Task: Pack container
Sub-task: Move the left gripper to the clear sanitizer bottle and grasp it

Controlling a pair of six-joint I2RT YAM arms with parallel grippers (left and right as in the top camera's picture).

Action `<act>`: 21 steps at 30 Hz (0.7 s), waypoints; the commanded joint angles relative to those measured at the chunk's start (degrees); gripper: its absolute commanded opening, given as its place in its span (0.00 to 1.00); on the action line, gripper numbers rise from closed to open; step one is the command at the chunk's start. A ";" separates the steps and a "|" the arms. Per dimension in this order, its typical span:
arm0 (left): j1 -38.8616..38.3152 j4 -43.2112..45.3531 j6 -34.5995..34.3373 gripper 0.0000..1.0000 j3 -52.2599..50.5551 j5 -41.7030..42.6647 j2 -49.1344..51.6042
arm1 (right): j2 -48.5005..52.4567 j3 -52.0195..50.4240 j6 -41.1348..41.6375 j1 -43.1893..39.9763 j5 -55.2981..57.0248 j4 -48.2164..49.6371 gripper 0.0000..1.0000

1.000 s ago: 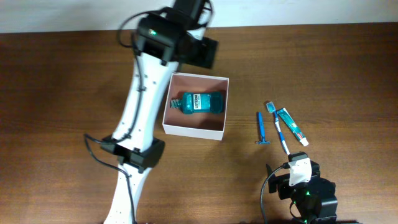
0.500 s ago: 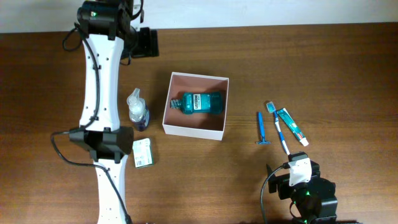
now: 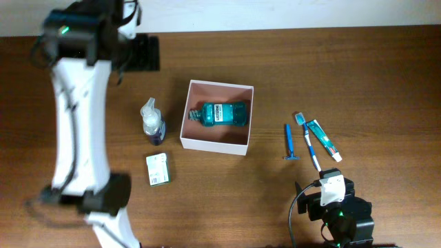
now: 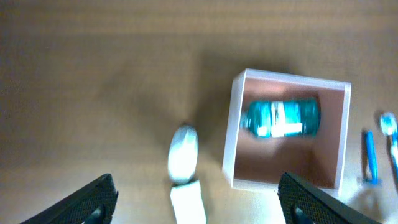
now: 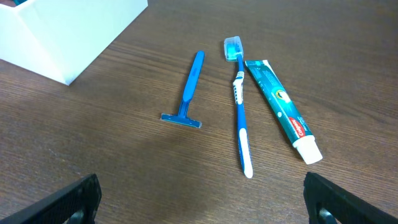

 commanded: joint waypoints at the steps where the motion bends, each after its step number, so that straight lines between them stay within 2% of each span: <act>1: 0.28 -0.13 0.96 0.87 -13.88 -2.16 -4.15 | -0.52 -0.28 0.70 -0.48 -0.92 0.09 0.98; 4: 0.28 1.62 1.70 0.87 -21.94 -2.14 -3.85 | -0.52 -0.28 0.70 -0.48 -0.92 0.09 0.99; 16: 0.46 20.13 4.83 0.87 -45.99 -2.40 -3.74 | -0.52 -0.28 0.68 -0.48 -0.92 0.09 0.99; 21: 0.92 25.03 4.83 0.77 -51.87 -2.40 -3.74 | -0.52 -0.28 0.70 -0.48 -0.92 0.09 0.99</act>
